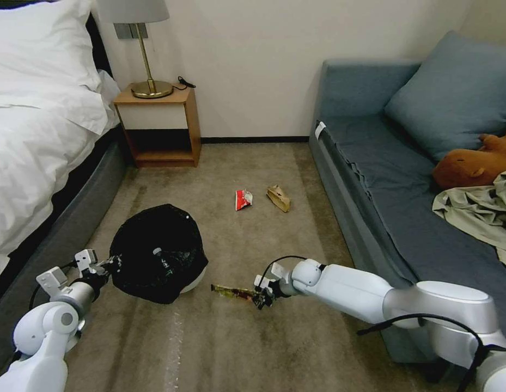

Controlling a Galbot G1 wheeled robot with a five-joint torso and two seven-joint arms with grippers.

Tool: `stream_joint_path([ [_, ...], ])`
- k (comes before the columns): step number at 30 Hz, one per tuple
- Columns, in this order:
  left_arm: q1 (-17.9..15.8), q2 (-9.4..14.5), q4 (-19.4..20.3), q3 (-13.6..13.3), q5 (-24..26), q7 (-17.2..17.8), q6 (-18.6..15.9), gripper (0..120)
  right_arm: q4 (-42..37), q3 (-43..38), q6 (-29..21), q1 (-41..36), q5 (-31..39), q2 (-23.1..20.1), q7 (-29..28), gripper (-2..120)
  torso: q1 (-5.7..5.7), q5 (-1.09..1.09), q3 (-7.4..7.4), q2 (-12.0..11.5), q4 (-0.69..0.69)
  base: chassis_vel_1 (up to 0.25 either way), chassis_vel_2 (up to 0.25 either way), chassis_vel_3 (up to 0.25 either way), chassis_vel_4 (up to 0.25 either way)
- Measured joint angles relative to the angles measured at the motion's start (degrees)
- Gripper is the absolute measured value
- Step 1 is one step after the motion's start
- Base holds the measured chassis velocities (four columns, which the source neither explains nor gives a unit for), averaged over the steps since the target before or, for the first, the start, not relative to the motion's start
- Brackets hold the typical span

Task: Pick up the trash bin, then pick up the garbage on the floor and place it into the trash bin.

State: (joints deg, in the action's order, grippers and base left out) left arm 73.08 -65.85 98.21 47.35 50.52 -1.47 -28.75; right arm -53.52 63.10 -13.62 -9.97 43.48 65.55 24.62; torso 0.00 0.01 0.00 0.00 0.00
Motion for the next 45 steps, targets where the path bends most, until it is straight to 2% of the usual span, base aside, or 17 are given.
stream_joint_path([
  [3, -0.2, 0.1, -0.2, -0.1, -0.1, 0.0, 0.0, 4, -0.6, -0.4, -0.1, 0.7, 0.3, -1.1, -0.6, 0, 0.00, 0.00, 0.00, 0.0, 0.00, 0.000, 0.000, 0.000, 0.000],
  [5, -0.5, 0.3, -0.6, -0.3, -0.3, 0.0, 0.2, 4, -2.0, -2.3, -0.3, 2.7, 0.6, -5.1, -1.3, 0, 0.00, -0.01, 0.00, 0.0, -0.01, 0.000, 0.000, 0.000, 0.000],
  [9, -0.7, 0.4, -0.7, -0.5, -0.4, 0.0, 0.2, 4, -3.3, -5.1, -0.5, 3.2, 1.0, -8.0, -2.0, 0, 0.00, 0.00, 0.00, 0.0, -0.01, 0.000, 0.000, 0.000, 0.000],
  [11, -0.9, 0.5, -1.0, -0.9, -0.5, -0.1, 0.2, 4, -5.4, -9.4, -0.8, 3.6, 1.3, -10.6, -2.6, 0, 0.00, 0.00, 0.00, 0.0, -0.02, 0.000, 0.000, 0.000, 0.000],
  [18, -0.8, 0.6, -1.5, -2.0, -0.5, -0.2, -0.2, 4, -10.2, -17.8, -1.0, 4.8, 1.4, -13.6, -2.8, 0, 0.00, -0.01, 0.00, 0.0, -0.01, 0.000, 0.000, 0.000, 0.000],
  [23, -0.7, 0.6, -1.5, -2.6, -0.2, 0.0, -0.7, 4, -13.6, -21.3, -1.5, 5.7, 2.3, -14.1, -3.9, 0, 0.00, -0.01, 0.00, 0.0, 0.00, 0.000, 0.000, 0.000, 0.000],
  [25, -0.8, 0.7, -1.2, -3.2, 0.5, 0.7, -1.4, 4, -17.6, -24.6, -1.8, 6.8, 4.3, -14.1, -5.8, 0, 0.00, -0.01, 0.00, 0.0, 0.00, 0.000, 0.000, 0.000, 0.000],
  [28, -0.9, 0.7, -1.0, -3.4, 0.8, 0.9, -1.7, 4, -19.4, -25.4, -2.0, 7.4, 5.3, -13.9, -6.4, 0, 0.00, -0.01, 0.00, 0.0, 0.00, 0.000, 0.000, 0.000, 0.000],
  [29, -1.0, 0.8, -0.7, -4.1, 1.0, 1.3, -2.0, 4, -22.8, -25.8, -2.3, 8.6, 7.7, -13.7, -7.6, 0, 0.00, -0.02, 0.00, 0.0, 0.00, 0.000, 0.000, 0.000, 0.000],
  [36, -1.3, 1.1, -0.4, -5.9, 1.3, 2.5, -3.0, 4, -31.2, -25.7, -2.7, 9.5, 12.7, -12.8, -11.6, 0, 0.00, -0.02, 0.00, 0.0, -0.01, 0.000, 0.000, 0.000, 0.000],
  [45, -1.9, 0.8, -0.2, -6.4, 3.0, 3.8, -3.8, 4, -41.0, -23.4, -2.7, 11.2, 17.1, -10.0, -15.6, 0, 0.00, -0.02, 0.00, 0.0, 0.01, 0.000, 0.000, 0.000, 0.000],
])
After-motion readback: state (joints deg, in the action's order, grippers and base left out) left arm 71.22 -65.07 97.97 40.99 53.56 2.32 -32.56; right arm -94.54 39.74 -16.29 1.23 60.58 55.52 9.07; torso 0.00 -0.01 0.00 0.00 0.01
